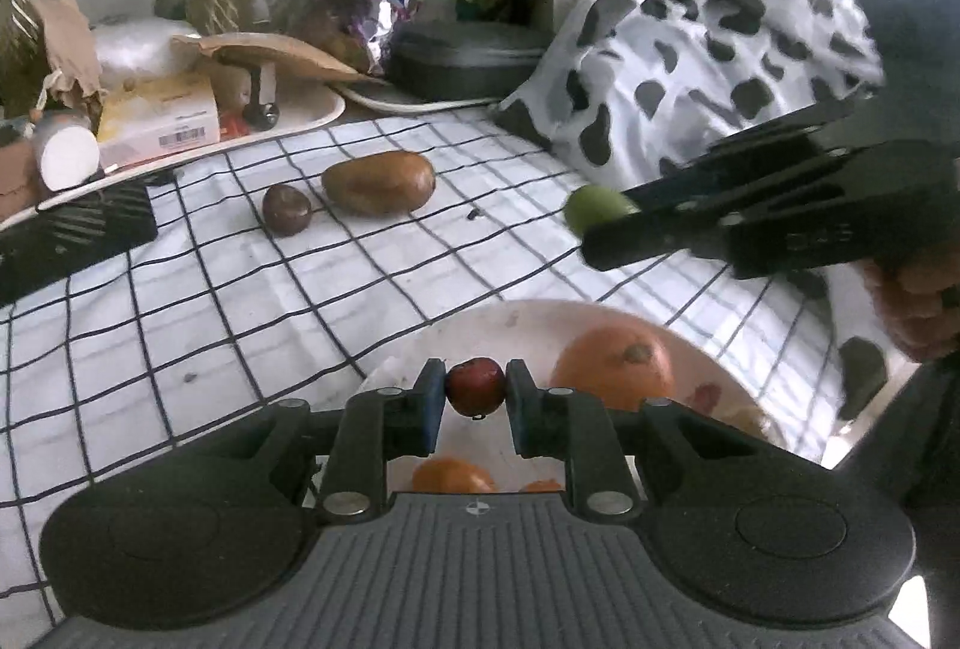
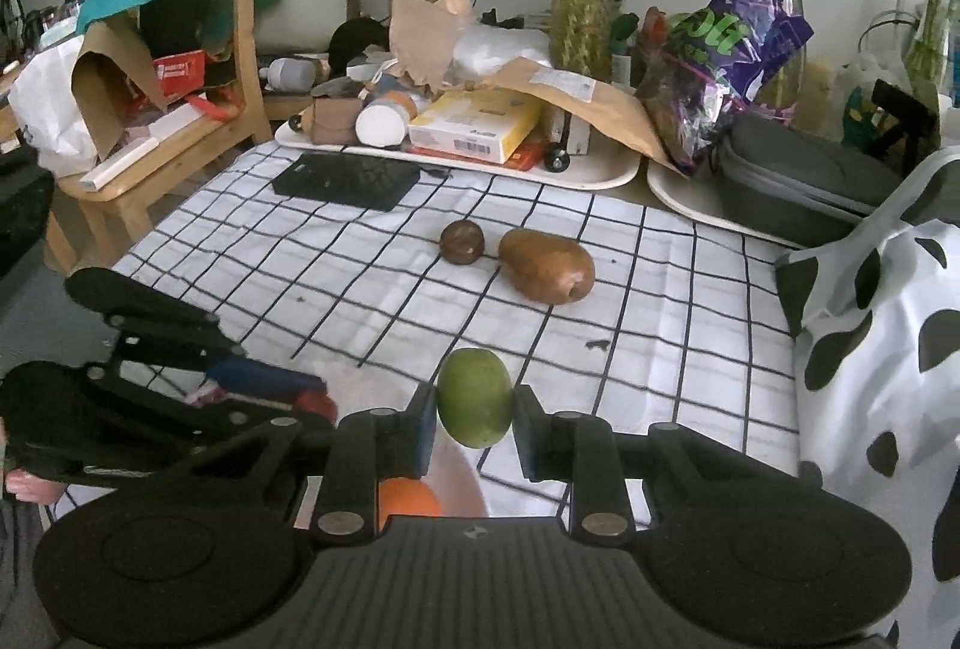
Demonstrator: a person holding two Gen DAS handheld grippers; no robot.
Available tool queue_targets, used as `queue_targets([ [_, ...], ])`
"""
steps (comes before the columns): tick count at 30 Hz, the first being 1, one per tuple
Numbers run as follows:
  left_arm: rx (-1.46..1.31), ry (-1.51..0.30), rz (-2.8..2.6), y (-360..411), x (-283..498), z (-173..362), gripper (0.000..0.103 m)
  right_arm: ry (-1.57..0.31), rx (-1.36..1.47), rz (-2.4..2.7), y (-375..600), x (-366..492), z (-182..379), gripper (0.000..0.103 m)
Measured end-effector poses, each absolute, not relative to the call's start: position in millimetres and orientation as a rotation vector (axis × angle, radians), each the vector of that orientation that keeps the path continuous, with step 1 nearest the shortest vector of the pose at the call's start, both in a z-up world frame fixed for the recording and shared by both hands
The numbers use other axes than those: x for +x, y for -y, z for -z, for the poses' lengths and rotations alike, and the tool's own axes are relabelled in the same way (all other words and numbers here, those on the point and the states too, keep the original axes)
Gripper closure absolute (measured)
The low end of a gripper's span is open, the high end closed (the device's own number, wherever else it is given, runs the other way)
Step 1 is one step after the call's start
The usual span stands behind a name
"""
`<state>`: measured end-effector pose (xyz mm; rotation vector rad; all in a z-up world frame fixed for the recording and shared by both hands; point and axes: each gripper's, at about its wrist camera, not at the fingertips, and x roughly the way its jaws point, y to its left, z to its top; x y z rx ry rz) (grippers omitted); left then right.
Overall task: Organize fruits
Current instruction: 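Place the cherry tomato with left tool while right tool places the lime on the plate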
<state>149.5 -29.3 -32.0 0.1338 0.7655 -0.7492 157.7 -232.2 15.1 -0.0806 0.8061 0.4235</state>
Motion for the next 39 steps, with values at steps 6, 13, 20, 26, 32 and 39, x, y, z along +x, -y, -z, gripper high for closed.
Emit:
queue_targets([
  [6,0.092,-0.705,0.719,19.9,139.3,22.6,0.030,-0.813,-0.076,-0.409,236.1,146.1,-15.7,0.075],
  [13,0.115,-0.672,0.603,6.2,124.8,12.9,0.030,-0.806,-0.056,-0.417,233.5,134.3,-20.8,0.075],
  [20,0.122,-0.658,0.552,-5.5,105.8,4.1,0.030,-0.821,-0.039,-0.451,227.4,113.4,-23.0,0.075],
  [26,0.101,-0.646,0.507,-11.5,90.7,-2.0,0.030,-0.839,-0.040,-0.500,216.6,96.5,-22.0,0.075],
  [32,0.108,-0.635,0.508,-12.7,76.8,-4.9,0.030,-0.853,-0.030,-0.546,206.0,90.3,-21.6,0.075],
  [39,0.097,-0.630,0.500,-16.2,62.6,-8.2,0.030,-0.802,-0.028,-0.530,206.8,77.5,-27.8,0.020],
])
